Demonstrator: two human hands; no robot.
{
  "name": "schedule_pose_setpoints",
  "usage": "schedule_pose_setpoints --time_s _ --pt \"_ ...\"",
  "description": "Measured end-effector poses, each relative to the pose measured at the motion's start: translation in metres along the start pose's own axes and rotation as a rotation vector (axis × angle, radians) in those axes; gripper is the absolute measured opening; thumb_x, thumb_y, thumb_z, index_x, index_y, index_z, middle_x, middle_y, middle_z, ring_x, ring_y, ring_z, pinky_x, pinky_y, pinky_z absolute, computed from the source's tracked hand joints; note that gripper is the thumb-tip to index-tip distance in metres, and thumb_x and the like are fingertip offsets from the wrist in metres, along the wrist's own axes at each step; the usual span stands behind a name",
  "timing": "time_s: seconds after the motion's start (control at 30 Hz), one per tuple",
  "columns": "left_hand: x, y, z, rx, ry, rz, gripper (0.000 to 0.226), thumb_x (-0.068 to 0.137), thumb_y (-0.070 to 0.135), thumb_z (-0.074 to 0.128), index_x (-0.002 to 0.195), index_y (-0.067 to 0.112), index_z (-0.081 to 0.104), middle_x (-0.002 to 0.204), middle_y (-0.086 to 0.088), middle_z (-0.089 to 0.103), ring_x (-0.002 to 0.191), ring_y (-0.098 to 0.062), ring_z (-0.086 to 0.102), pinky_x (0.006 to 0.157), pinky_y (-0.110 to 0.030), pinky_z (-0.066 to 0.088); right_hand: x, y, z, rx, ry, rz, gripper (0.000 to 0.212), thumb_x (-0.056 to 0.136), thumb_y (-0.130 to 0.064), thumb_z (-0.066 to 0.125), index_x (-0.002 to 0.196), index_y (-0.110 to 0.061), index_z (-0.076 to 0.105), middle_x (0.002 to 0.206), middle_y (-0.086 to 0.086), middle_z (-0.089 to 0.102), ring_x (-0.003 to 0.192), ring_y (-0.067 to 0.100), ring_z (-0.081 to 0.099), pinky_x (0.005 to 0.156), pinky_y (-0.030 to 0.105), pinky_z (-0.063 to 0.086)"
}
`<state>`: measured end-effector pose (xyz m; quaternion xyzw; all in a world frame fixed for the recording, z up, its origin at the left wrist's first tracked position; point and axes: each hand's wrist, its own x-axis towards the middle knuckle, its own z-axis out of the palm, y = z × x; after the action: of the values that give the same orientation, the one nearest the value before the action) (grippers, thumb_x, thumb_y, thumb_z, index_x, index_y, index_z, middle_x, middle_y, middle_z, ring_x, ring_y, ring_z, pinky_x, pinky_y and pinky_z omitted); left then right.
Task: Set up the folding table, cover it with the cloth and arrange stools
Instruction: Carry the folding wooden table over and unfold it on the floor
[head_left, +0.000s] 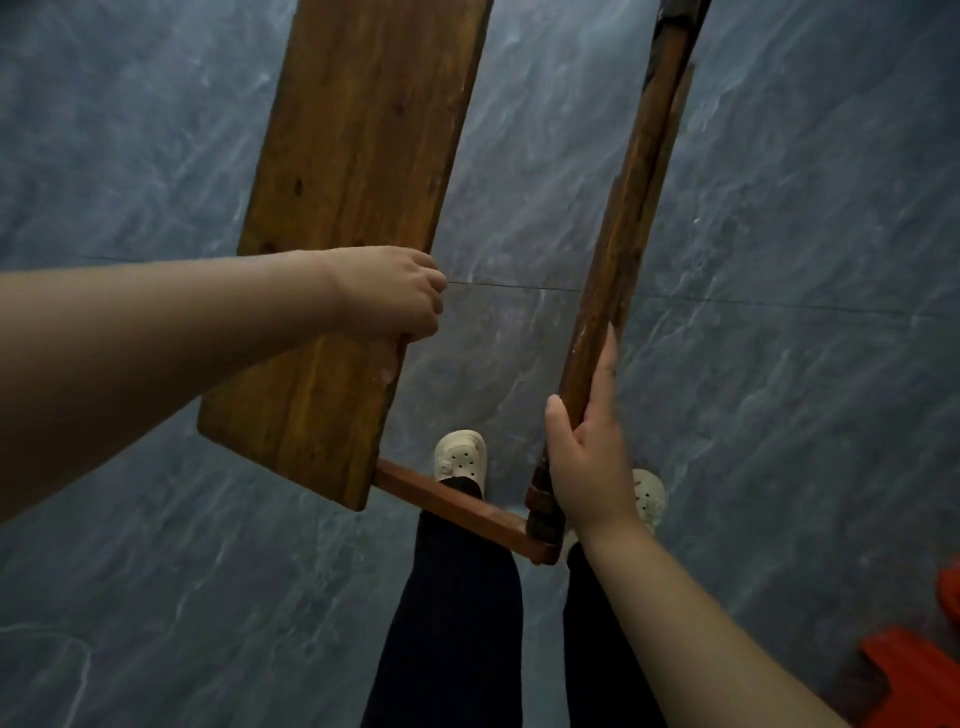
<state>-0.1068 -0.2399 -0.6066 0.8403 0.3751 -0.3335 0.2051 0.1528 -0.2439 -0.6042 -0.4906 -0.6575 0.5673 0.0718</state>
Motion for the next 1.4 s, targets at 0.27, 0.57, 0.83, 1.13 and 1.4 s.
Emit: schedule_pose_setpoints --time_s 0.27,0.57,0.83,1.13,1.4 --pt "-0.054 -0.002 -0.008 -0.001 0.254 -0.018 0.068 0.086 0.066 0.008 0.063 0.026 0.058 0.065 0.014 0.05 0.07 -0.008 0.042 0.084 -0.027 0.029 0.004 -0.009 0.027 -0.089 0.024 -0.026 0.071 0.098 -0.028 0.039 0.142 -0.053 -0.01 0.132 -0.014 0.043 0.071 0.012 0.059 0.068 0.04 0.055" --pt "-0.042 0.007 -0.024 0.007 0.529 -0.052 0.059 0.092 0.051 0.013 0.044 0.023 0.031 0.049 0.009 0.038 0.053 -0.013 0.035 0.071 -0.028 0.02 0.002 0.005 0.001 -0.067 -0.029 0.037 0.07 0.098 -0.034 0.039 0.141 -0.052 -0.013 0.125 -0.004 0.056 0.093 0.003 0.06 0.07 0.014 0.043" --pt "-0.035 0.007 -0.019 0.021 0.692 -0.046 0.056 0.092 0.046 0.024 0.042 0.023 0.029 0.043 0.01 0.027 0.045 -0.012 0.029 0.064 -0.027 0.027 0.02 0.034 -0.052 -0.152 -0.098 -0.186 0.048 0.095 -0.046 0.034 0.139 -0.028 0.038 0.104 -0.005 0.055 0.098 0.01 0.055 0.088 0.024 0.043" --pt "-0.026 0.007 -0.011 -0.037 0.68 0.0 0.06 0.093 0.042 0.031 0.04 0.018 0.045 0.046 0.008 0.027 0.048 -0.014 0.027 0.064 -0.03 0.032 0.099 0.102 -0.081 -1.153 -0.564 -0.538 0.071 0.062 -0.006 0.077 0.129 -0.004 0.054 0.137 0.016 0.05 0.13 0.036 0.043 0.105 0.051 0.038" --pt "-0.015 0.01 -0.01 -0.044 0.715 -0.006 0.059 0.093 0.039 0.034 0.041 0.015 0.045 0.049 0.005 0.023 0.05 -0.016 0.023 0.065 -0.032 0.036 0.125 0.11 -0.069 -1.319 -0.597 -0.824 0.064 0.035 -0.021 0.093 0.095 -0.006 0.074 0.103 0.014 0.07 0.105 0.037 0.063 0.089 0.058 0.043"
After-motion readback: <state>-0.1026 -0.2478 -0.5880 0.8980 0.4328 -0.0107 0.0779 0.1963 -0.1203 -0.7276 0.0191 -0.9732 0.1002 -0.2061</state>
